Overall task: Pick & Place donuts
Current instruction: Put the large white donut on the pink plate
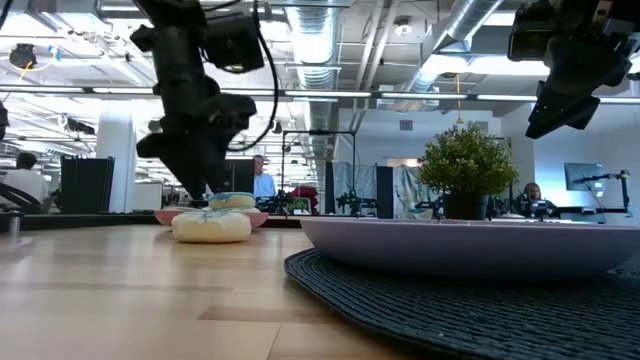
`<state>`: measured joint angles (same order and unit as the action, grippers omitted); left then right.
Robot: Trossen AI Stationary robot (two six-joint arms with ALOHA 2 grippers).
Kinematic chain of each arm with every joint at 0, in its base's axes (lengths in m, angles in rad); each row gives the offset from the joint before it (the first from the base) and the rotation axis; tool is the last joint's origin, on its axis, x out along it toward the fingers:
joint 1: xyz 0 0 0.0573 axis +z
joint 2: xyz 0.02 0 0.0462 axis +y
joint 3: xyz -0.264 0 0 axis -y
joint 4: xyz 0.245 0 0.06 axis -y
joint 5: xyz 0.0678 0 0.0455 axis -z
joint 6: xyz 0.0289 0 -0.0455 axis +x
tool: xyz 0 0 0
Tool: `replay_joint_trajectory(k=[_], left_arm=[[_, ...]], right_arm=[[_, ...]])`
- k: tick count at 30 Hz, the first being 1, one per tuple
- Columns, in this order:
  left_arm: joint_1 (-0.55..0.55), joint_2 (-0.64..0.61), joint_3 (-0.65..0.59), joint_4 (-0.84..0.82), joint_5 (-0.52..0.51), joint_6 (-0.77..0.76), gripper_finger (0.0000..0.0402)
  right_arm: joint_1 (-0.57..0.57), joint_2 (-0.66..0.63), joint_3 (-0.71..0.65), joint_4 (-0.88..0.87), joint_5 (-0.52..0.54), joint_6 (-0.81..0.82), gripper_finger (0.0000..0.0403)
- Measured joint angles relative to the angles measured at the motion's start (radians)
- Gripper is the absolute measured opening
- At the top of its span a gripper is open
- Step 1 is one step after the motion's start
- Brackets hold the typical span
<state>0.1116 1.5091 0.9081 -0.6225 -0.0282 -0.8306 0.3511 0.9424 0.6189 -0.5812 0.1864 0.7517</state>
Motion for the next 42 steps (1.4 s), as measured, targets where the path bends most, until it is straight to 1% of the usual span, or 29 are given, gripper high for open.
replay_joint_trajectory(k=[5, 9, 14, 19, 26, 29, 38, 42], left_arm=[[0.000, 0.044, 0.000, 0.059, 0.015, 0.025, 0.0221], [0.000, 0.066, 0.000, 0.051, 0.017, 0.028, 0.0250], [-0.002, 0.064, -0.001, 0.044, 0.017, 0.069, 0.0270], [-0.007, 0.064, -0.001, 0.026, 0.017, 0.125, 0.0272], [-0.010, 0.064, -0.010, 0.042, 0.007, 0.194, 0.0272], [-0.011, 0.065, -0.023, 0.040, 0.005, 0.199, 0.0272], [-0.011, 0.065, -0.023, 0.049, -0.012, 0.221, 0.0272], [-0.012, 0.109, -0.024, 0.060, 0.004, 0.221, 0.0272]], right_arm=[[0.000, 0.000, 0.000, 0.004, 0.000, 0.000, 0.0098], [0.000, 0.000, 0.000, 0.009, 0.000, 0.000, 0.0098], [0.000, 0.000, 0.000, 0.013, 0.007, 0.001, 0.0098], [0.000, 0.000, 0.000, 0.015, 0.055, 0.000, 0.0098], [0.000, 0.000, 0.000, 0.019, 0.086, 0.000, 0.0098], [0.000, 0.000, 0.000, 0.019, 0.104, 0.000, 0.0098], [0.000, 0.000, 0.000, 0.021, 0.105, 0.000, 0.0098], [0.000, 0.000, 0.000, 0.021, 0.108, 0.000, 0.0098]])
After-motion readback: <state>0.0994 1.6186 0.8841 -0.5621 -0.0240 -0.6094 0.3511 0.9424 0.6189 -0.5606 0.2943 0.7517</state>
